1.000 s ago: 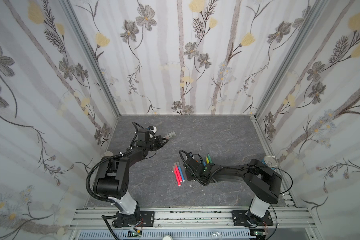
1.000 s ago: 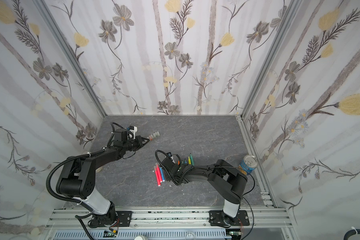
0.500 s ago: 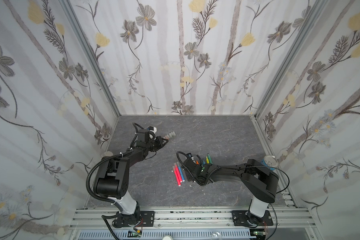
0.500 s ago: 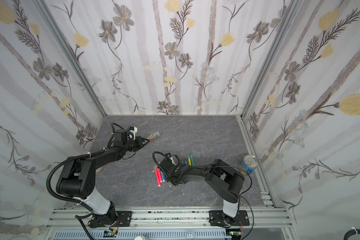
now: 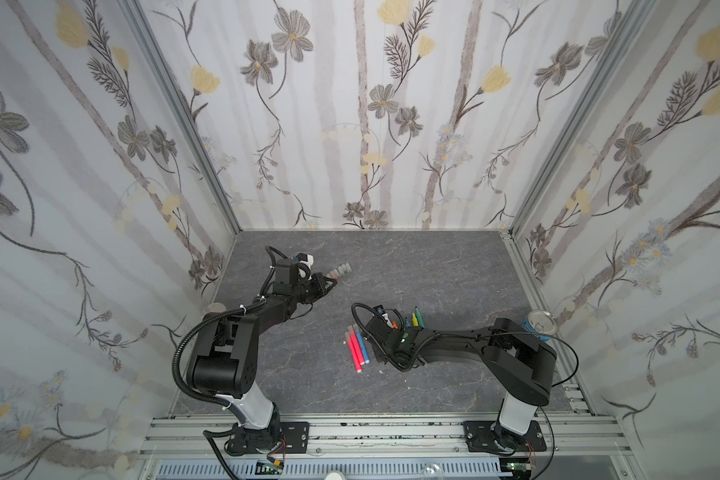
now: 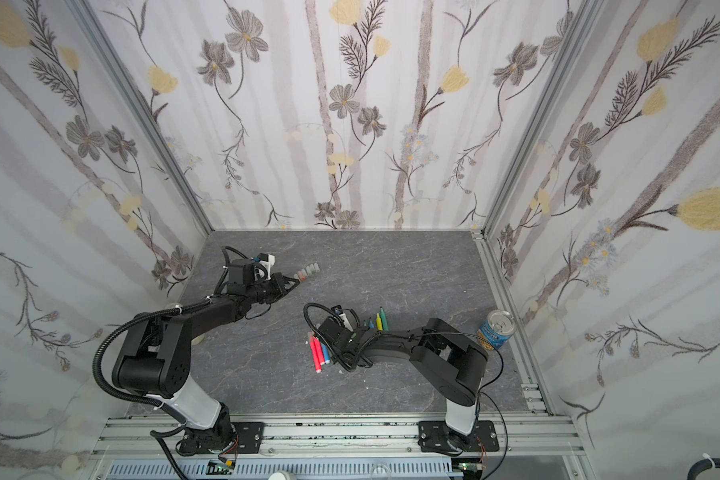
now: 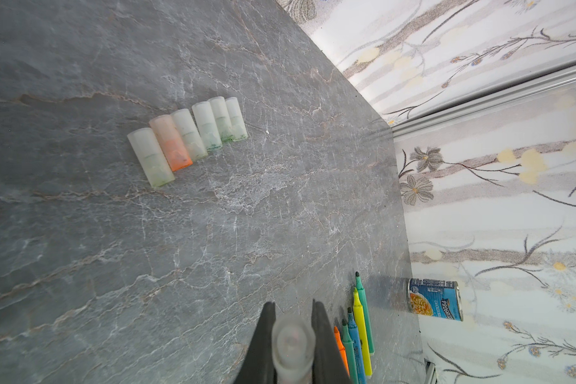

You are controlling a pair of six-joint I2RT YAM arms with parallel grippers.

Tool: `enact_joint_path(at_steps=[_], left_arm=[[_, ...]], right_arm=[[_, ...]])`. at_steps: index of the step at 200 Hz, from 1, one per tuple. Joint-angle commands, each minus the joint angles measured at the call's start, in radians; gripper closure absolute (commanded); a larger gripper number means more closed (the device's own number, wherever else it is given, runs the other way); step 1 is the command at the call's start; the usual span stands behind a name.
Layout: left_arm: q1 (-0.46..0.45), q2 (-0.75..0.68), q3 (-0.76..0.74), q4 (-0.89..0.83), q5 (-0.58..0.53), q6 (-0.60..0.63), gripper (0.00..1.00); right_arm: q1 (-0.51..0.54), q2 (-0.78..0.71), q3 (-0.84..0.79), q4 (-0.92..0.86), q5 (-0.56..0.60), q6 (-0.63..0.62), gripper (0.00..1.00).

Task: Open the pen caps
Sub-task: 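Lower the uncapped orange highlighter beside the uncapped markers and open the right gripper, then place the clear cap at the end of the cap row and open the left gripper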

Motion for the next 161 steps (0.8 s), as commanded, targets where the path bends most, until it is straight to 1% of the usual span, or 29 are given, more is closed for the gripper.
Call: enact_joint_path(at_steps=[1, 49, 105, 128, 161], left_arm=[[0.002, 0.001, 0.000, 0.039, 0.007, -0.002, 1.00], [0.004, 0.022, 0.002, 0.041, 0.004, 0.002, 1.00], [0.024, 0.086, -0.008, 0.073, -0.006, 0.005, 1.00], [0.034, 0.128, -0.002, 0.089, -0.007, 0.003, 1.00], [0.046, 0.197, 0.036, 0.102, -0.005, 0.001, 1.00]], right_arm=[[0.001, -0.003, 0.011, -0.033, 0.049, -0.010, 0.82], [-0.001, -0.003, 0.021, -0.040, 0.061, -0.019, 0.75], [-0.003, -0.036, 0.011, -0.039, 0.080, -0.019, 0.72], [-0.007, -0.074, -0.004, -0.018, 0.063, -0.024, 0.71], [-0.021, -0.139, -0.032, 0.033, 0.006, -0.029, 0.69]])
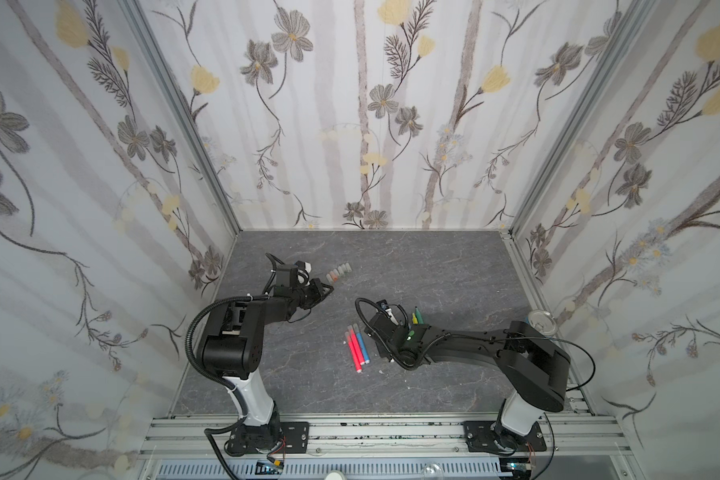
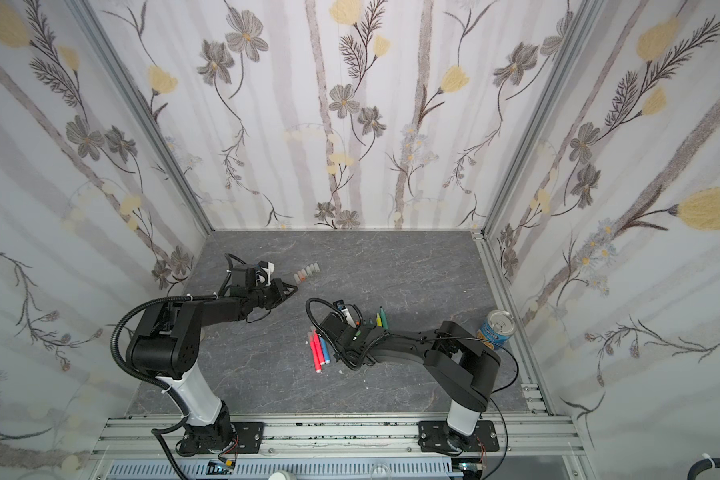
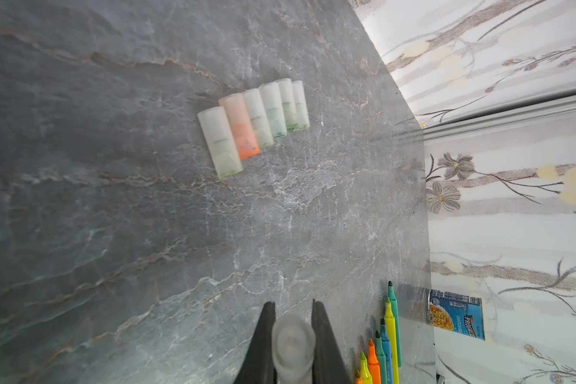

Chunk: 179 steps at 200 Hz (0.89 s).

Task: Open the pen caps
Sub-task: 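Place the clear cap at the end of the cap row and open the left gripper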

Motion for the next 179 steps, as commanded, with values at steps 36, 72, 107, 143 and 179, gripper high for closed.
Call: enact_joint_path(at_steps=[36, 72, 107, 143, 179], left_arm=[[0.032, 0.108, 0.084, 0.056, 0.001, -0.006, 1.00], [0.043, 0.174, 0.145, 0.026, 0.005, 0.005, 1.00], [0.048, 0.209, 0.177, 0.018, -0.001, 0.005, 0.94], [0.054, 0.232, 0.200, 0.007, -0.006, 0.006, 0.89], [0.060, 0.240, 0.207, 0.006, -0.007, 0.008, 0.85]], right_arm=[[-0.014, -0.075, -0.026, 0.056, -0.049, -0.008, 0.68], [-0.022, -0.087, -0.050, 0.072, -0.069, -0.006, 0.67], [-0.025, -0.086, -0.060, 0.083, -0.075, -0.003, 0.67], [-0.028, -0.080, -0.069, 0.093, -0.083, 0.000, 0.67], [-0.029, -0.078, -0.076, 0.098, -0.085, 0.001, 0.67]])
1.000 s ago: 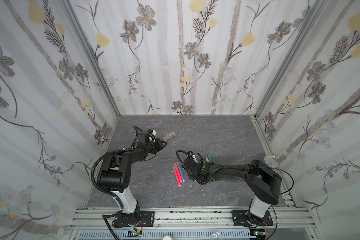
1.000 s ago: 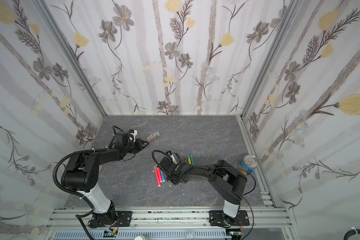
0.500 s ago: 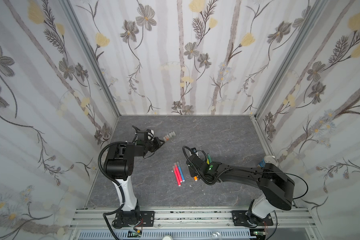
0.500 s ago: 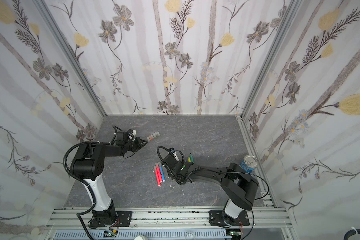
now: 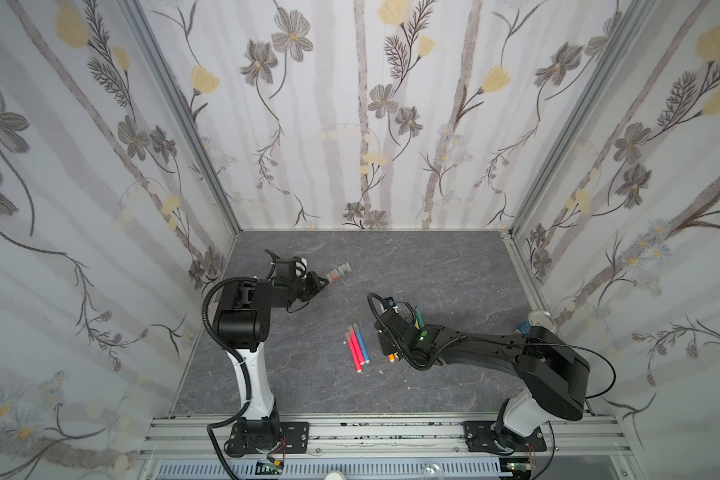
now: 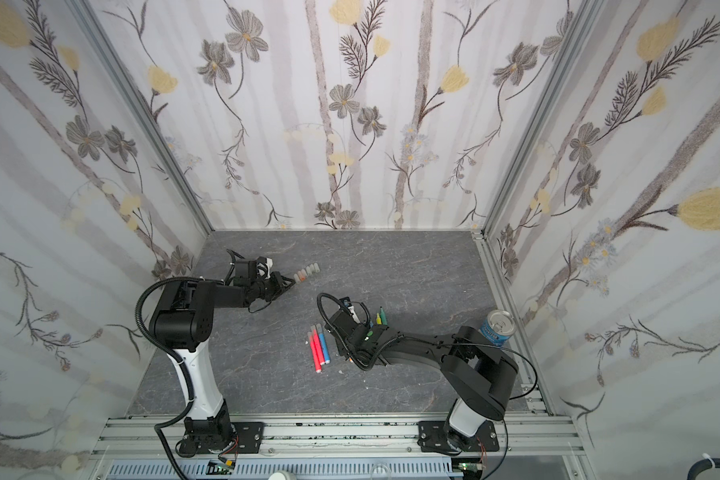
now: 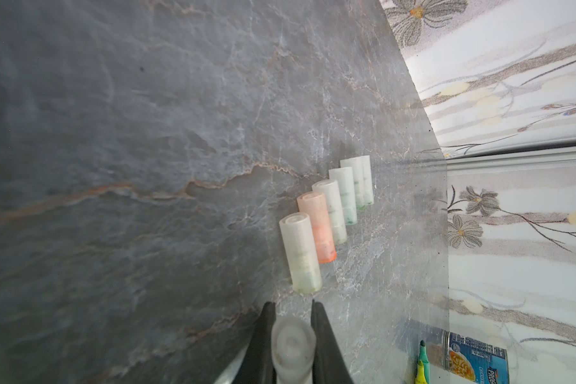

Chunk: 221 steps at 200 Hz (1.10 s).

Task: Open the pen caps
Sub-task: 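Place the clear cap at the end of the cap row and open the left gripper, then move the right gripper over the capped blue highlighter and close on it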

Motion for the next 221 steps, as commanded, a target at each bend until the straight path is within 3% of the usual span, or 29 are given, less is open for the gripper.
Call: enact_joint_path(at_steps=[1, 69, 127, 221], left_arm=[[0.005, 0.006, 0.011, -0.003, -0.004, 0.007, 0.85], [0.007, 0.012, 0.013, -0.003, -0.005, 0.006, 0.76], [0.007, -0.006, -0.003, 0.009, 0.003, -0.006, 0.75], [0.004, -0.325, -0.229, 0.028, -0.007, -0.028, 0.73]], right_arm=[[-0.002, -0.001, -0.006, 0.024, -0.002, 0.010, 0.67], [-0.002, 0.003, -0.012, 0.036, -0.018, 0.013, 0.66], [-0.001, 0.001, -0.015, 0.035, -0.027, 0.017, 0.66], [0.022, 0.052, 0.039, 0.070, -0.094, 0.026, 0.65]])
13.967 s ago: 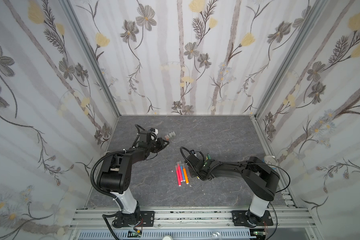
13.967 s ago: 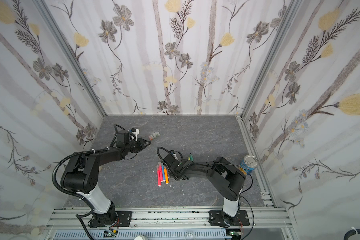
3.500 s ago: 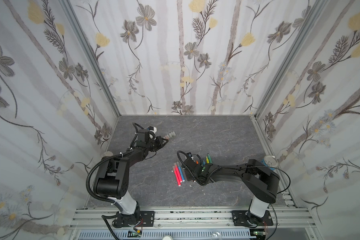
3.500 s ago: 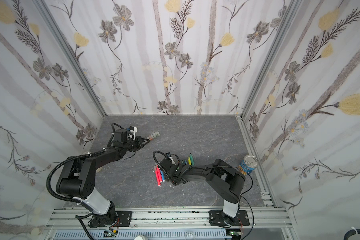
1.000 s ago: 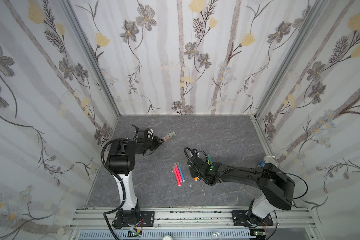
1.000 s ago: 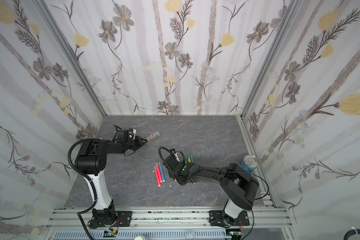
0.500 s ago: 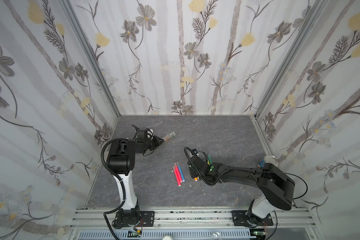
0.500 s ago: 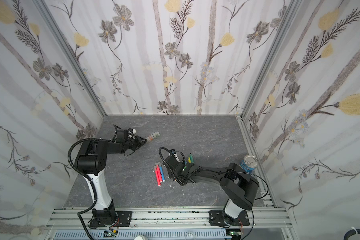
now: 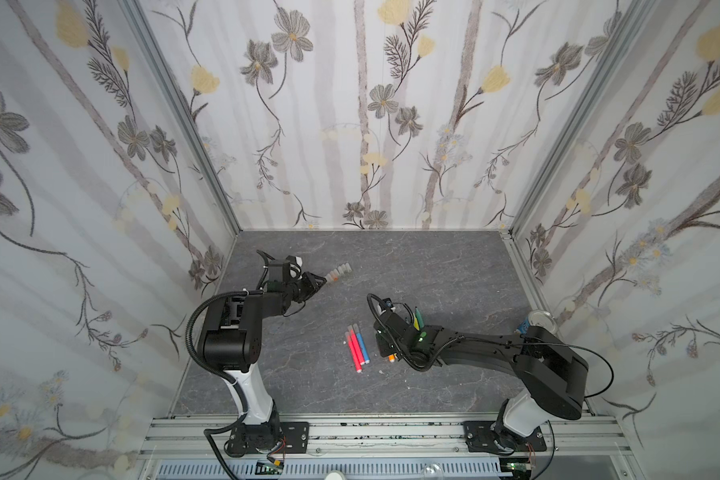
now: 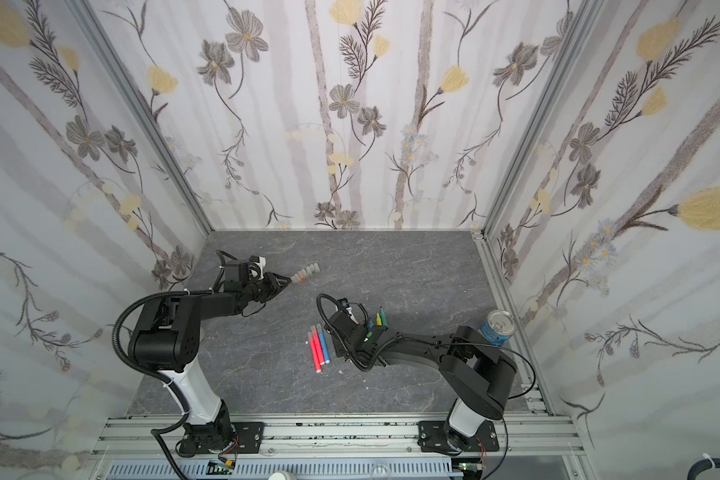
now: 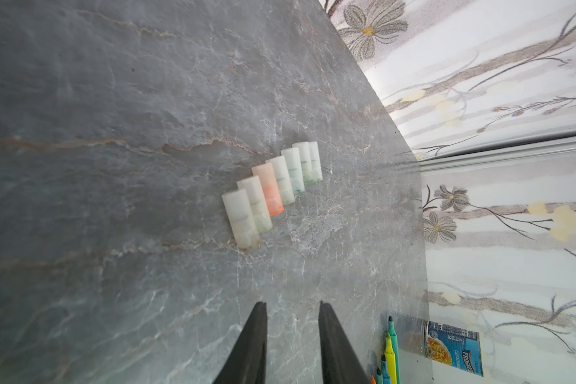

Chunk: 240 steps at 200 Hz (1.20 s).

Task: Open the pen caps
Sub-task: 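Move the right gripper over the capped blue highlighter and close on it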

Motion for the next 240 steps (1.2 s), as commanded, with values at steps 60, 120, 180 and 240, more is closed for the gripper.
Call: enact_joint_path(at_steps=[60, 120, 180, 240], left_arm=[[-0.003, -0.167, -0.081, -0.029, -0.027, 0.017, 0.73], [-0.011, -0.157, -0.088, 0.002, -0.005, 0.004, 0.72], [-0.011, -0.146, -0.094, 0.020, 0.010, 0.003, 0.72], [-0.012, -0.123, -0.095, 0.044, 0.019, -0.002, 0.72]], right_arm=[[0.025, 0.126, 0.139, -0.003, -0.045, 0.013, 0.65], [0.030, 0.197, 0.190, -0.024, -0.068, 0.012, 0.65], [0.035, 0.231, 0.208, -0.028, -0.082, 0.014, 0.64], [0.043, 0.266, 0.214, -0.042, -0.090, 0.024, 0.65]])
